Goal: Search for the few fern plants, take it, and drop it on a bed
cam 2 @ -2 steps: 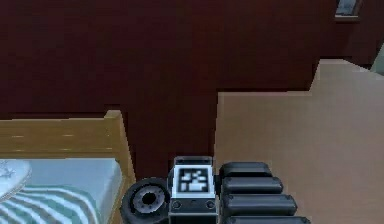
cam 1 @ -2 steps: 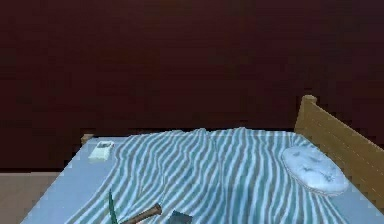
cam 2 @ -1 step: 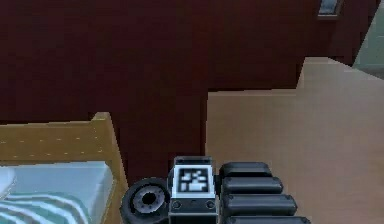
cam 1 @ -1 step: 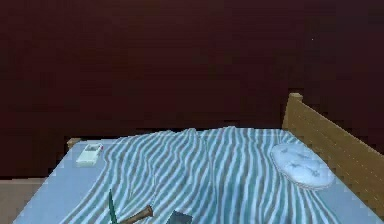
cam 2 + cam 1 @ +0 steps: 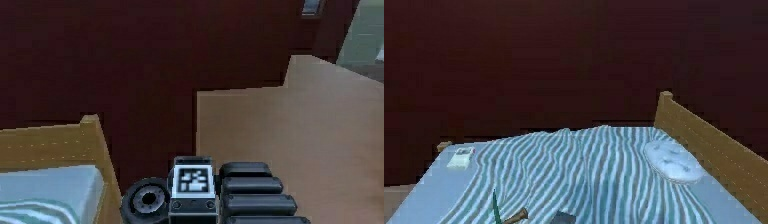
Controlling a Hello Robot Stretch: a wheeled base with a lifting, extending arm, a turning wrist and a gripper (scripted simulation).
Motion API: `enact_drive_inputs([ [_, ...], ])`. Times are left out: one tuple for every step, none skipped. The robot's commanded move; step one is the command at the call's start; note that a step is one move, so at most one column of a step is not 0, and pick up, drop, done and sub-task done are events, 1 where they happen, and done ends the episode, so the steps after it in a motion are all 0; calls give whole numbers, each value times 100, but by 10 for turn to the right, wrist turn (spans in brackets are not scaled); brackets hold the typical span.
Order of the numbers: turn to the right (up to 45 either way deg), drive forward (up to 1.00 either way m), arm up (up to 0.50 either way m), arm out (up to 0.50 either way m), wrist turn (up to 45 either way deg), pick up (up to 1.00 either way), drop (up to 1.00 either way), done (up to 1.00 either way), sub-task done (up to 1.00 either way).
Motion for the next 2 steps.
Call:
enact_drive_inputs([
  [-90, 0, 0, 0, 0, 0, 0, 0, 0],
  [450, 0, 0, 0, 0, 0, 0, 0, 0],
])
